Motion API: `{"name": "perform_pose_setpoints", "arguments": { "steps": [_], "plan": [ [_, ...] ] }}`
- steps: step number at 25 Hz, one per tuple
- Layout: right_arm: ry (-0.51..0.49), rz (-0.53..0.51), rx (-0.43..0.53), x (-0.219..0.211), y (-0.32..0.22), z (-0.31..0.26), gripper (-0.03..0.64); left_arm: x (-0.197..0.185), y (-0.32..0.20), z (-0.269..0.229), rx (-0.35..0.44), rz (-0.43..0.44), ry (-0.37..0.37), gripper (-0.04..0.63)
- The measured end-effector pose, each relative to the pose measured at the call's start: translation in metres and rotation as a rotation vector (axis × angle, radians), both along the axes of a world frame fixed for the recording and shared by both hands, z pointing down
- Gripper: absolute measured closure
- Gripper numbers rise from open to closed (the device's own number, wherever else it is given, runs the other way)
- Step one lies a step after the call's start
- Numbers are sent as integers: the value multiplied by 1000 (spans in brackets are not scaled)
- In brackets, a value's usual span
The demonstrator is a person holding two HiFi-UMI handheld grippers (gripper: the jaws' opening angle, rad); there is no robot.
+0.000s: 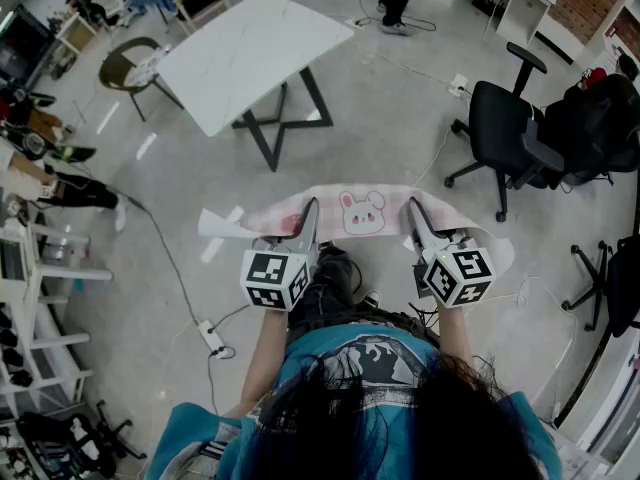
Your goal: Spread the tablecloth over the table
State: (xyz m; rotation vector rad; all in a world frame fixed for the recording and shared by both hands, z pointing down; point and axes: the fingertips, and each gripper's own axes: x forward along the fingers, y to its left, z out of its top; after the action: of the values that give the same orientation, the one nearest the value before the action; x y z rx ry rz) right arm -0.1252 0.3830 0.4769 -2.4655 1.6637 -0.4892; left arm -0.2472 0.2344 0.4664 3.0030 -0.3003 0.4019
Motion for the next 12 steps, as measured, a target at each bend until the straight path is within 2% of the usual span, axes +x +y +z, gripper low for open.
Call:
{"name": "perform_pose_setpoints", "arguments": {
  "steps": [12],
  "plan": [
    [-47,-11,15,2,-10,7,518,0,-9,6,-11,-12,-10,521]
  ]
}}
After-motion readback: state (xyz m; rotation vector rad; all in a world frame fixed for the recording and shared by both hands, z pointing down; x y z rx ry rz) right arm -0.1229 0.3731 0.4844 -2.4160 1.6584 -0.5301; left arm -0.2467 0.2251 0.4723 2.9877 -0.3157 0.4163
